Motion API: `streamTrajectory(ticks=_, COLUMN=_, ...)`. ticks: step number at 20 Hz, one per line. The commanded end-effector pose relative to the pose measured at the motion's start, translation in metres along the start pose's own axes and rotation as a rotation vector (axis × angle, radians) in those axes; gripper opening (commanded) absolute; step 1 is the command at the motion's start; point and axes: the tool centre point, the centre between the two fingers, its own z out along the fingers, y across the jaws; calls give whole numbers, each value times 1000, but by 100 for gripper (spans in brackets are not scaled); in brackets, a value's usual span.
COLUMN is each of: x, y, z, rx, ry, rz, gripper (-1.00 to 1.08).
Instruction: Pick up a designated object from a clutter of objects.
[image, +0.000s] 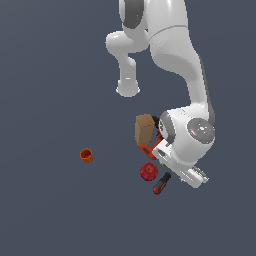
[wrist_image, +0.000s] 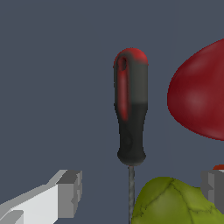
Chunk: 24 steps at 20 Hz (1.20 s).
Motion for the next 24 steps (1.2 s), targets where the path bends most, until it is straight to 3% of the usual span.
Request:
streamTrajectory(ticks=1, x=0, y=0, z=6, rx=-1, ry=0, rz=1, gripper=100)
streamTrajectory(ticks=14, x=0, y=0, z=48, rx=0, ry=0, rz=4, gripper=100)
streamTrajectory(ticks=15, x=0, y=0, z=48, rx=0, ry=0, rz=4, gripper=-100)
streamTrajectory(ticks=24, x=0, y=0, z=48, rx=0, ry=0, rz=4, gripper=-100)
